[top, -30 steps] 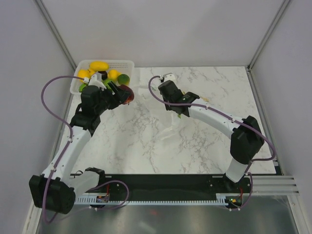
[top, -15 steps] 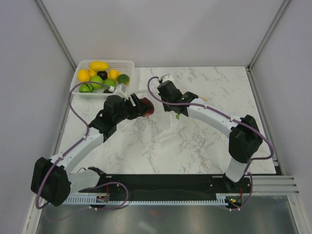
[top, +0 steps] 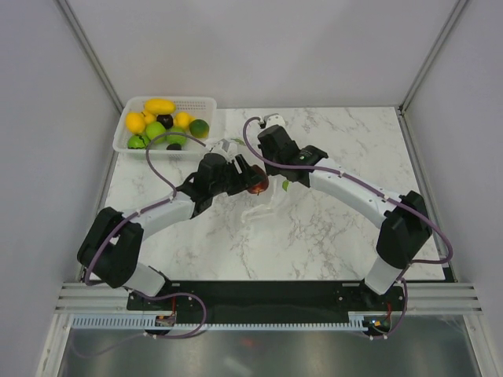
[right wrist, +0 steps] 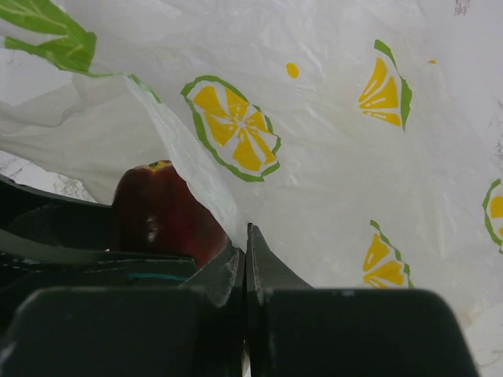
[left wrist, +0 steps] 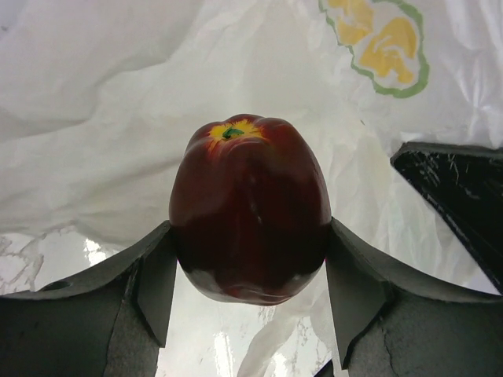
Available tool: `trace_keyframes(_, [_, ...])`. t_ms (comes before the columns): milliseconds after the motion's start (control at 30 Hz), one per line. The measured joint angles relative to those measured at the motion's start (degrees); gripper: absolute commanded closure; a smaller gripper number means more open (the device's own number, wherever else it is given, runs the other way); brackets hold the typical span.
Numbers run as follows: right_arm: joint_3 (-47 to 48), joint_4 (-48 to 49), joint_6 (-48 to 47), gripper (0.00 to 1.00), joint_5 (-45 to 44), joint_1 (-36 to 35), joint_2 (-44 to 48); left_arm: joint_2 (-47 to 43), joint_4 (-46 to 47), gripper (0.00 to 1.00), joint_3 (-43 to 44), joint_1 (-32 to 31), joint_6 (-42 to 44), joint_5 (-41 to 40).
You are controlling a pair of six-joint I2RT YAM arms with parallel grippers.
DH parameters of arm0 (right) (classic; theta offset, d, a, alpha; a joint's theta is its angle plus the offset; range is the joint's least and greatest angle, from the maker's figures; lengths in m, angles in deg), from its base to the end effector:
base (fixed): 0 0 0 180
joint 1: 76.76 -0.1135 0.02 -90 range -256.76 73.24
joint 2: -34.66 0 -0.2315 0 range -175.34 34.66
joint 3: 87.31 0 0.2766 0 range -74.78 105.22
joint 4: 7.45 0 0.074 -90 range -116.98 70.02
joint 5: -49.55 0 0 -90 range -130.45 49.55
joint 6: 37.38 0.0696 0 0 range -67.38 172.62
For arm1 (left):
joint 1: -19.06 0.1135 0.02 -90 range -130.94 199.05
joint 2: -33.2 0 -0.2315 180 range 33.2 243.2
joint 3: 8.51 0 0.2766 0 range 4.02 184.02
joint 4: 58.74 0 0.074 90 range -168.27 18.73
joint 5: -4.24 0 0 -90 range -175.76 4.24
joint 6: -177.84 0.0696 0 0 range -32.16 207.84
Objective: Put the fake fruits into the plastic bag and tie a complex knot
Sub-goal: Place the fake fruit in the plastic bag.
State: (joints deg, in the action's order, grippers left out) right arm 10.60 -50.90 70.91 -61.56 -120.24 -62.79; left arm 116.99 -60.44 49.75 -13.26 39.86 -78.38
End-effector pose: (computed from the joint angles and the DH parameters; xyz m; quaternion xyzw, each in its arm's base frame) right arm 0.3280 0.2765 0.2505 -0.1253 0.8957 0.0571 0.4227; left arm 0.3094 -0.2063 0.1590 -0.0829 0.8485 -0.3771 0.3618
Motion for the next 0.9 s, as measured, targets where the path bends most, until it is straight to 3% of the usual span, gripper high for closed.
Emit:
trace_keyframes(400, [3.7, -2.3, 1.4, 1.00, -5.1, -4.6, 0.2, 9.1, 3.1, 0.61, 8.0, -3.1, -1.4, -2.3])
trace_keyframes(733, [3.4, -1.4, 3.6, 1.00, -5.2, -4.6, 3.3, 18.2, 3.1, 0.61, 9.2, -6.3, -1.6, -2.4])
trace_keyframes(767, [3.4, -1.2, 3.7, 1.00, -5.3, -4.6, 3.6, 18.6, 3.1, 0.54, 9.4, -6.8, -1.6, -2.4])
trace_keyframes(900, [2.7, -0.1, 4.1, 1.00, -5.6, -4.6, 4.1, 19.6, 9.9, 0.43, 8.9, -8.6, -5.4, -3.0])
